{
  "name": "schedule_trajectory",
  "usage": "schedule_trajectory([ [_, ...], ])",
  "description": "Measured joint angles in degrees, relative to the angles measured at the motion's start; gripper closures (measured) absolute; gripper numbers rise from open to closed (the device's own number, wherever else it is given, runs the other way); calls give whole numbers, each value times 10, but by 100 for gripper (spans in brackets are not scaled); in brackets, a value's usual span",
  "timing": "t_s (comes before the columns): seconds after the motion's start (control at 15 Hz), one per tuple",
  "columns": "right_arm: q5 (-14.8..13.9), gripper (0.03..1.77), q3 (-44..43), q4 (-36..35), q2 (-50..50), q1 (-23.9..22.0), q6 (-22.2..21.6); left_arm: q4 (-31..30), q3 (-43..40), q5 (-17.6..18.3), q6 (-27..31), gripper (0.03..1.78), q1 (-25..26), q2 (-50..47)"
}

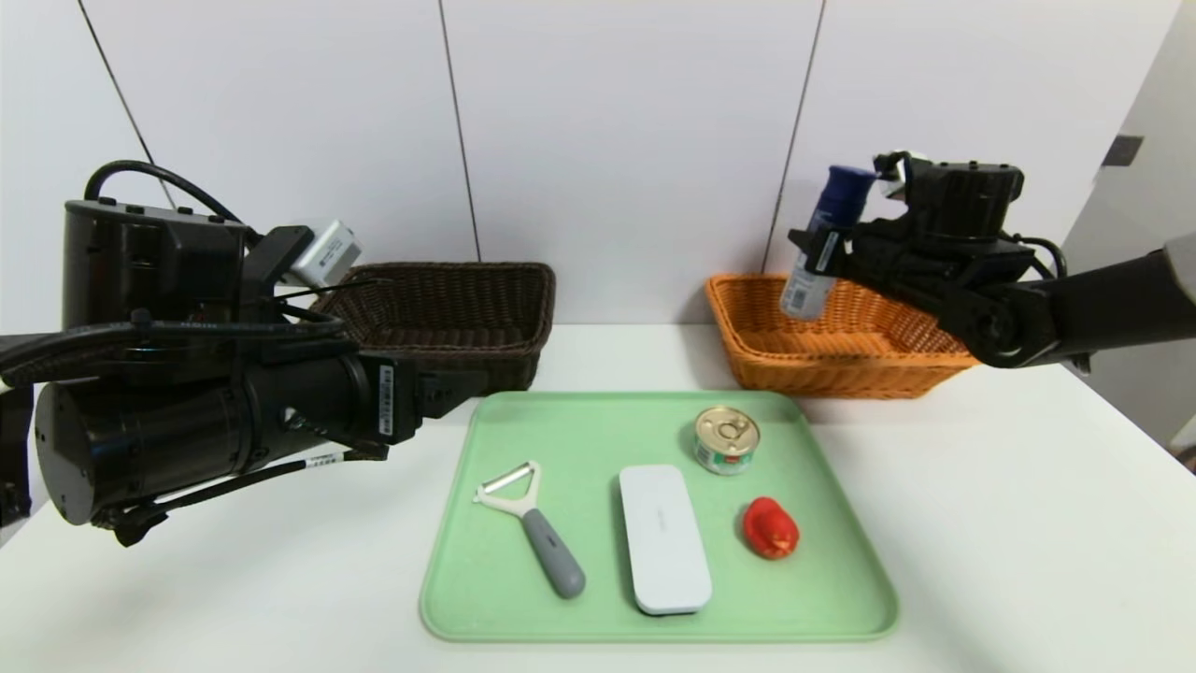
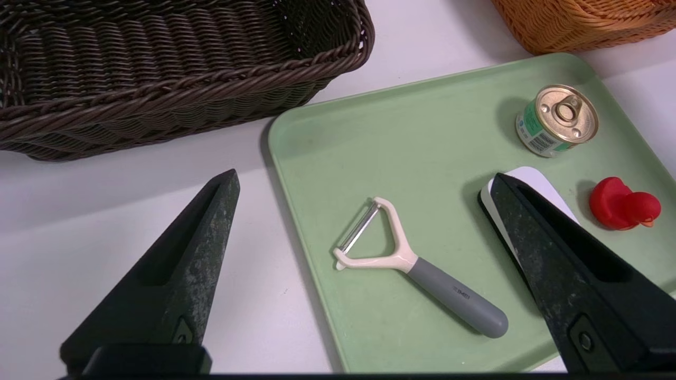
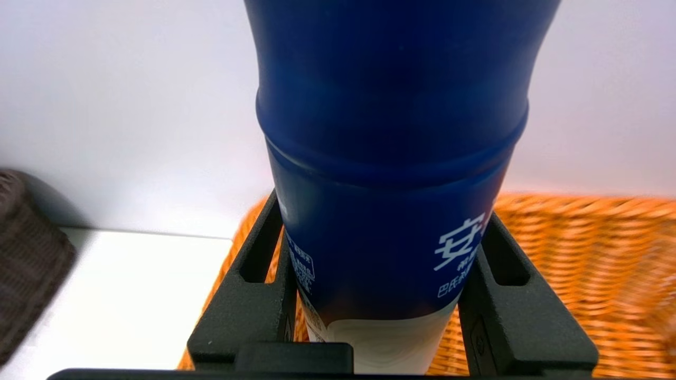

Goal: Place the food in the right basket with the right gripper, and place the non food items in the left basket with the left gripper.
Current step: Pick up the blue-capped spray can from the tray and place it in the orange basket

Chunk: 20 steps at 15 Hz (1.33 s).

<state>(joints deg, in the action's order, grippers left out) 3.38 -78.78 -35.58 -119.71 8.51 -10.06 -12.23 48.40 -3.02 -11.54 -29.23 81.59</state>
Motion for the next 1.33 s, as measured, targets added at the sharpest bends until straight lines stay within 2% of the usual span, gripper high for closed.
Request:
schedule_trajectory([
  [0.33, -4, 99, -3, -25, -37, 12, 7, -1, -1, -1, -2, 12, -9, 5],
  [0.6, -29, 99, -21, -82, -77, 17, 27, -1, -1, -1, -2, 12, -10, 8],
  [0.87, -31, 99, -27, -85, -96, 26, 34, -1, -1, -1, -2, 12, -10, 9],
  [1.07, -30, 70, -27, -88, -104, 29, 40, -1, -1, -1, -2, 12, -10, 10],
  [1.33, -29, 45, -27, -87, -107, 30, 39, -1, -2, -1, -2, 12, -10, 10],
])
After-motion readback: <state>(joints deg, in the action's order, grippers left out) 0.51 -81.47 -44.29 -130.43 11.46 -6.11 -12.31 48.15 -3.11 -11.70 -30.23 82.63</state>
